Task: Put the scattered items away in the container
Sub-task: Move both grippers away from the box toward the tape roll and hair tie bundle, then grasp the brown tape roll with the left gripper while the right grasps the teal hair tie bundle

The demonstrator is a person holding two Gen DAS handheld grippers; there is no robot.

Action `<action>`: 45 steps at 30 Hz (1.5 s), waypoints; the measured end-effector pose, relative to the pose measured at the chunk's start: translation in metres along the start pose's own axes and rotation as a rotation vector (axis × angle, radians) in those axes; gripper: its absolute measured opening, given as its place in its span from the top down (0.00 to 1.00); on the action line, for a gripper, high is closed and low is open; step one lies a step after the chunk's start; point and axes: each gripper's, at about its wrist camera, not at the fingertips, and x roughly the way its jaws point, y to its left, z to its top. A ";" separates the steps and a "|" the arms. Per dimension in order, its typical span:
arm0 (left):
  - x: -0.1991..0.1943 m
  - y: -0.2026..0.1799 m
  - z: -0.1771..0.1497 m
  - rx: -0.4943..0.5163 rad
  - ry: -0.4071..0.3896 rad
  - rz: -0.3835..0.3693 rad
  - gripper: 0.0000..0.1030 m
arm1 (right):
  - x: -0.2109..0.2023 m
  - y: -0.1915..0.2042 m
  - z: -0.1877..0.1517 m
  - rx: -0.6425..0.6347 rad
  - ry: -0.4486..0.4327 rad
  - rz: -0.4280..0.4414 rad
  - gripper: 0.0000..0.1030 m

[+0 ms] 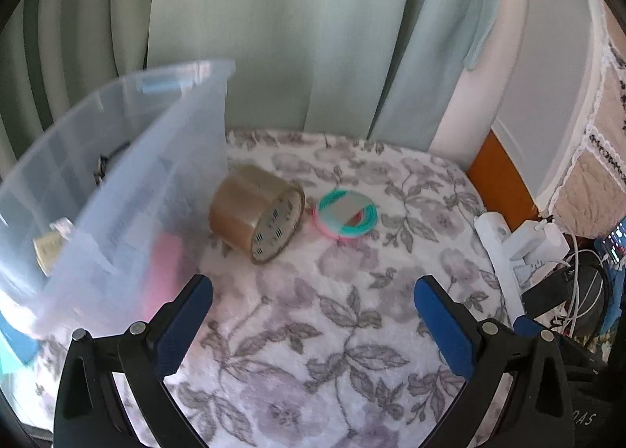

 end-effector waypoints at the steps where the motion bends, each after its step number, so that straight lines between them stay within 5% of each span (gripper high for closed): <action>1: 0.002 -0.001 -0.001 -0.002 -0.002 0.003 0.01 | 0.002 -0.002 0.000 0.000 0.003 -0.003 0.00; 9: 0.025 0.008 -0.005 -0.106 0.008 0.062 0.01 | 0.017 0.006 0.016 -0.085 0.009 -0.012 0.00; 18: 0.054 0.002 0.000 -0.032 -0.012 0.253 0.01 | 0.050 0.021 0.039 -0.159 0.035 -0.006 0.00; 27: 0.087 0.005 0.009 -0.018 -0.030 0.351 0.05 | 0.085 0.027 0.057 -0.214 0.065 0.025 0.02; 32: 0.100 0.011 0.018 -0.031 -0.042 0.403 0.18 | 0.111 0.033 0.067 -0.239 0.095 0.059 0.06; 45: 0.123 0.015 0.023 -0.035 -0.065 0.478 0.30 | 0.165 0.049 0.084 -0.282 0.165 0.116 0.07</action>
